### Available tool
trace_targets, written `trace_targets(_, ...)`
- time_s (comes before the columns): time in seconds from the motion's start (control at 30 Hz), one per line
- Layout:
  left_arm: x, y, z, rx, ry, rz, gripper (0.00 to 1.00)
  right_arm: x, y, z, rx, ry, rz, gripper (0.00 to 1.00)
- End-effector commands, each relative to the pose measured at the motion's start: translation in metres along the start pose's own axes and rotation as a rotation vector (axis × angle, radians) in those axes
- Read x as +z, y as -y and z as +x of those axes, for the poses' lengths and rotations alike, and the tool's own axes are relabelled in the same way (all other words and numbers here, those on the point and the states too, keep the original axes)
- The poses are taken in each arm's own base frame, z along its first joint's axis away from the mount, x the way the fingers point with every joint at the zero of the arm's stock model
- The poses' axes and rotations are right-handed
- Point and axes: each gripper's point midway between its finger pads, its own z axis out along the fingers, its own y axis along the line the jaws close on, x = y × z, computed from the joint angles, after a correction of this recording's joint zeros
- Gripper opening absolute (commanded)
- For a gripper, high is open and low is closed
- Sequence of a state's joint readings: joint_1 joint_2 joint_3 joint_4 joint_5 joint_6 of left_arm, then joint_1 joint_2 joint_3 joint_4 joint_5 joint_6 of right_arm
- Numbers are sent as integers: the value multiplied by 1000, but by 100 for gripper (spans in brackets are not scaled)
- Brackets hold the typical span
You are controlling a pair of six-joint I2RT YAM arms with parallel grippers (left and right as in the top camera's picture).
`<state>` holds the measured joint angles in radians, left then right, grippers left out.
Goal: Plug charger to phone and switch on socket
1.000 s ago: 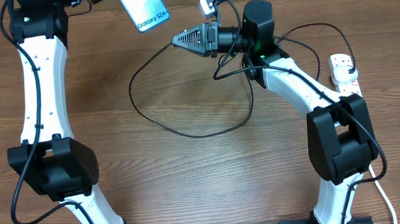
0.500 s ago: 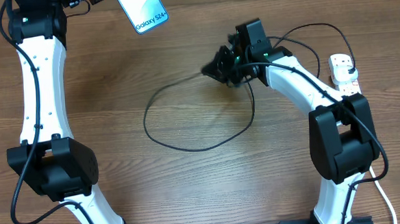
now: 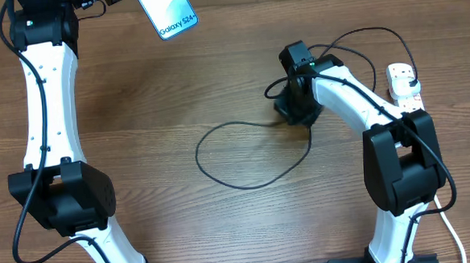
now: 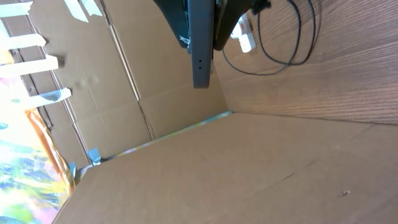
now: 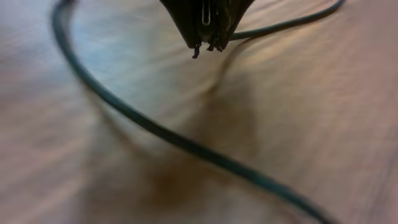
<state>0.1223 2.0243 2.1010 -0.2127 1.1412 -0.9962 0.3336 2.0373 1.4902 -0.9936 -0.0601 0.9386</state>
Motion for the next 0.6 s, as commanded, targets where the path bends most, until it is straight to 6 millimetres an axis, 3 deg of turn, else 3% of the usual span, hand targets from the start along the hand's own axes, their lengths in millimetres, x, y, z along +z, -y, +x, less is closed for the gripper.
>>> trace_targets(0.0,-1,6,1,9,-15,18,4,4,22,-5,7,45,96,4)
trace_targets(0.33,-1,7,4,13,-28,24,4,34,72,25,13,-48,227,4)
trace_targets(0.43,-1,7,4,13,-28,24,4,39,73,33,17,-81,218,4)
trace_targets(0.57,-1,7,4,13,-29,25,4,40,67,28,16,-64,191,4)
